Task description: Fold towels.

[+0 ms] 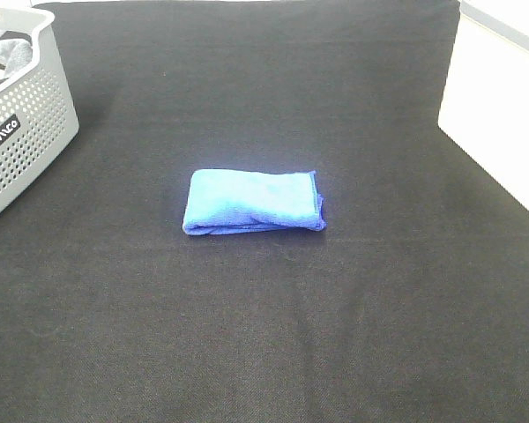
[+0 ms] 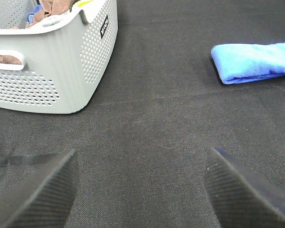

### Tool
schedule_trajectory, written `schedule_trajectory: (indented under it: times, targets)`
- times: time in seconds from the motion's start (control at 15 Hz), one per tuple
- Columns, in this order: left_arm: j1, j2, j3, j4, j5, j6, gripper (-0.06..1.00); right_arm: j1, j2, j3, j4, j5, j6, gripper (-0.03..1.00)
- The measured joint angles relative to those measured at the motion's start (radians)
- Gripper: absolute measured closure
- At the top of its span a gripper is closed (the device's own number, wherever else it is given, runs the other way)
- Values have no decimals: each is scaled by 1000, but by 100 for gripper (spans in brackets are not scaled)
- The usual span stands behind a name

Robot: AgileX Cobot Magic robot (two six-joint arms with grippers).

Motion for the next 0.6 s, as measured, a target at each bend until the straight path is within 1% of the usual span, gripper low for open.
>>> schedule_trajectory:
  times: [0.6]
  targets:
    - [0, 0, 0, 0, 0, 0, 23, 0, 0, 0, 0, 0, 0, 19]
